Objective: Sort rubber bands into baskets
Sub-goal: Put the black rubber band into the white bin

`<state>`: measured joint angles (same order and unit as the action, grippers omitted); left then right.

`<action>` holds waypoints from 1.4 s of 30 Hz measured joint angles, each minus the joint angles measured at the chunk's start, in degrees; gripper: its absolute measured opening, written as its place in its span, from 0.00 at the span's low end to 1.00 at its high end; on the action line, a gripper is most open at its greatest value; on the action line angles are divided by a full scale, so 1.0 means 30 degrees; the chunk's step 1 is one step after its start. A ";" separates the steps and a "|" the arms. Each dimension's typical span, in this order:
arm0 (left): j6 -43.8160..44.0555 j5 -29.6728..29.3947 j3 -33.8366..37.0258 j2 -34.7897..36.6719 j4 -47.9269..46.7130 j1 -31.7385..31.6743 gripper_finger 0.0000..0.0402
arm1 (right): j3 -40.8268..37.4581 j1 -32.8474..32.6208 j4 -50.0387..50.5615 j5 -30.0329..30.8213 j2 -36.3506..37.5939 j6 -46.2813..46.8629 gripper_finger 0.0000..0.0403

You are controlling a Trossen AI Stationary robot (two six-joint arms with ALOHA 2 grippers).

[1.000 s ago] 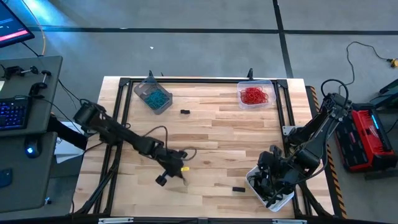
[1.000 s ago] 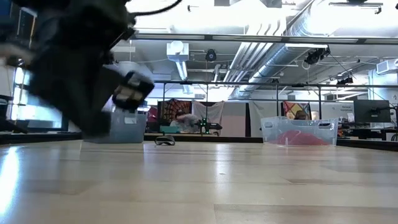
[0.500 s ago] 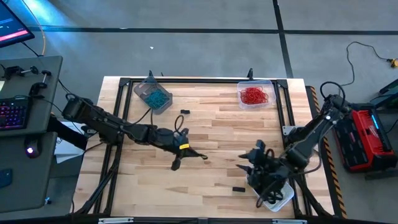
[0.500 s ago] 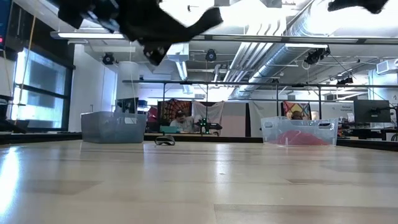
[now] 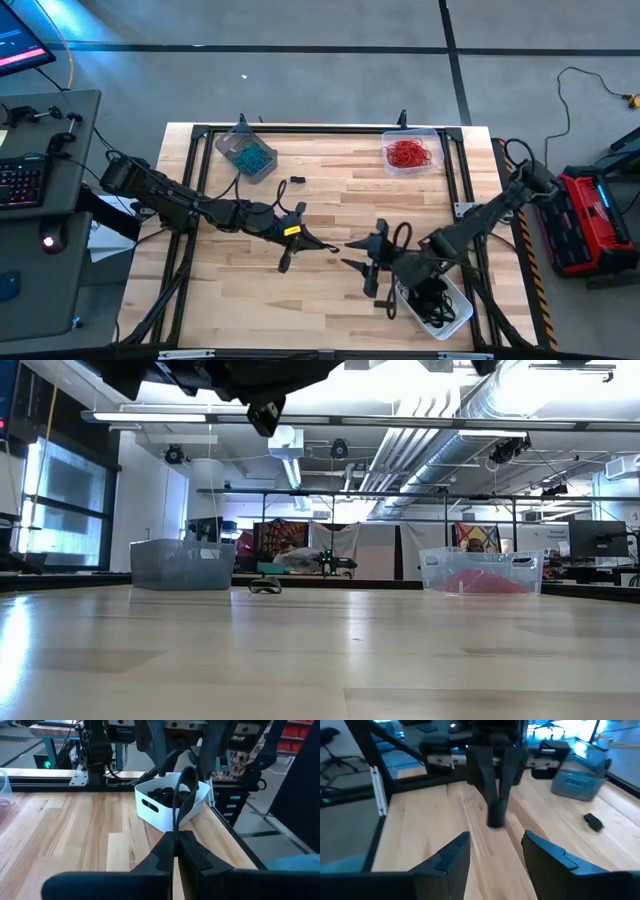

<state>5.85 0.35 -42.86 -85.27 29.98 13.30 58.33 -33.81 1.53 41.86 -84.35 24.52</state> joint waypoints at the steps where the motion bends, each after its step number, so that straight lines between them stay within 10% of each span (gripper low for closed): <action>1: -0.0001 -0.0004 -0.0003 0.0000 -0.0014 -0.0005 0.00 | 0.0000 0.0200 -0.0293 -0.0349 -0.0004 -0.0142 0.42; 14: -0.0351 -0.1225 0.0000 0.0000 0.0043 0.0102 0.00 | 0.0000 0.2189 -0.1756 -0.3729 -0.0004 -0.0195 0.40; 22: -0.0515 -0.1214 -0.0003 0.0000 0.0480 0.0102 0.00 | 0.0000 0.2655 -0.0831 -0.3905 -0.0011 -0.0256 0.05; 28: -0.0526 -0.1206 -0.0003 0.0000 0.0505 0.0124 0.05 | 0.0554 0.2440 0.0151 -0.3688 0.0140 -0.0813 0.03; 42: -0.0680 -0.1367 0.0004 -0.0015 -0.1363 -0.0010 0.22 | 0.7176 -0.1761 1.6309 -0.4402 0.0426 0.7617 0.00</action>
<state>3.81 -3.75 -42.85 -85.32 25.89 13.27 79.85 -39.09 50.46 28.66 -83.07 47.37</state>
